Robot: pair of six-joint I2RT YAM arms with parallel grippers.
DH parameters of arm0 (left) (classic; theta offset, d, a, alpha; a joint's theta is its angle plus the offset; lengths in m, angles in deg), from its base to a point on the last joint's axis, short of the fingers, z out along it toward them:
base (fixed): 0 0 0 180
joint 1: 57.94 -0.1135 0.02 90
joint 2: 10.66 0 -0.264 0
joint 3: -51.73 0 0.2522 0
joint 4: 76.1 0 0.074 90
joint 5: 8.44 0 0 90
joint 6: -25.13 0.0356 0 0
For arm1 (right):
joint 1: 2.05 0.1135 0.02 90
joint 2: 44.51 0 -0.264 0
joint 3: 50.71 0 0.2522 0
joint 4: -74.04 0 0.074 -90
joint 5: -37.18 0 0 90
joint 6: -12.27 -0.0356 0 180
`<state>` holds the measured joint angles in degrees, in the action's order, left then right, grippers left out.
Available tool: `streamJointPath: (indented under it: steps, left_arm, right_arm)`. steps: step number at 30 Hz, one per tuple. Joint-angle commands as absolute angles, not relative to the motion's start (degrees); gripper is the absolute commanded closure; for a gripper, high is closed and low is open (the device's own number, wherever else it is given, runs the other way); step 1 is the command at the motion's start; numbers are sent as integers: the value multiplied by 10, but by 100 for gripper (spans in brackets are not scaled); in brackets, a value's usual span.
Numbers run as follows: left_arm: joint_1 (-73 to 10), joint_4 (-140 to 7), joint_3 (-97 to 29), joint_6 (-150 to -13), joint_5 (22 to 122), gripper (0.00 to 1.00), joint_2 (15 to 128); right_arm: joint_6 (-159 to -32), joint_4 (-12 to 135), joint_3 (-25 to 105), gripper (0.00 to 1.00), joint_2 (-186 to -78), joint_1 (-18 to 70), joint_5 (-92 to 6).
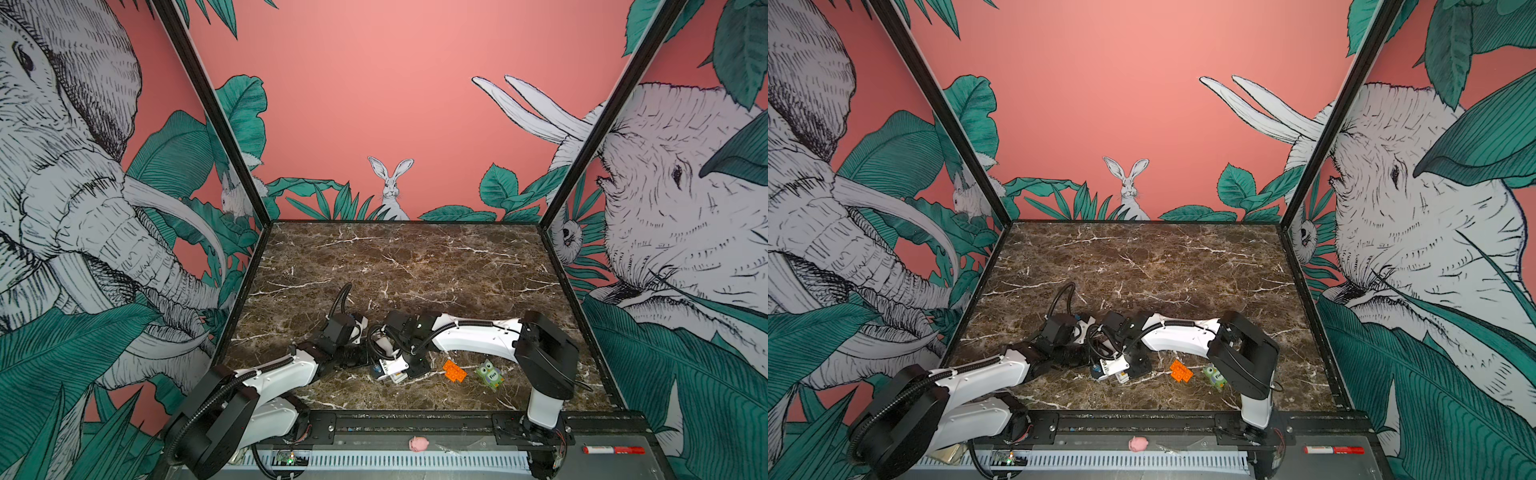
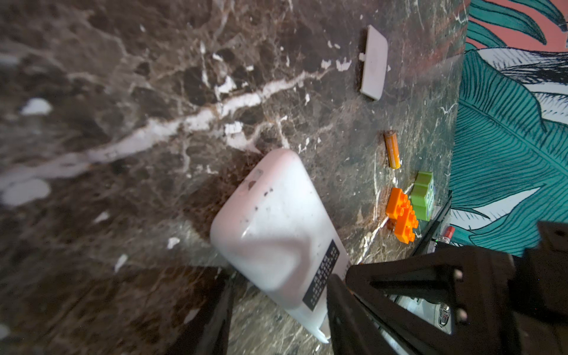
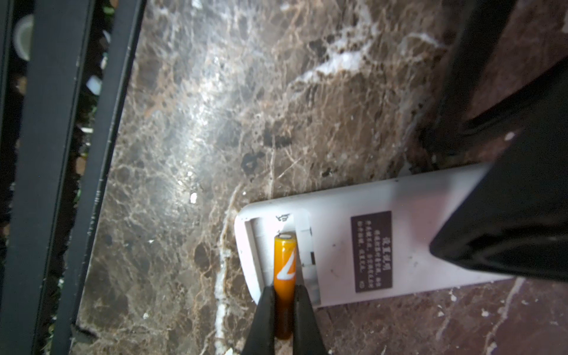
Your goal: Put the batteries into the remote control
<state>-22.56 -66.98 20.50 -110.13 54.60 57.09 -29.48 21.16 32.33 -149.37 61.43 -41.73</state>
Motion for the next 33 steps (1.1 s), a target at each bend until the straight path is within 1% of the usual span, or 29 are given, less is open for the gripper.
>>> streamJointPath:
  steps: [1, 13, 16, 20, 33]
  left_arm:
    - [-223, -655, 221, -1105, 562, 50, 579]
    - [-224, -656, 228, -1108, 563, 60, 573]
    - [-223, -656, 229, -1108, 562, 63, 573]
    - [-223, -660, 229, -1107, 562, 66, 578]
    - [-224, -660, 232, -1109, 563, 68, 577]
  right_arm:
    - [-284, 206, 334, 100, -1502, 622, -410]
    - [-286, 213, 336, 100, -1508, 627, -417]
    - [-289, 216, 334, 100, -1509, 628, -420]
    - [-292, 220, 334, 100, -1510, 628, -423]
    - [-300, 227, 331, 83, -1503, 628, -433]
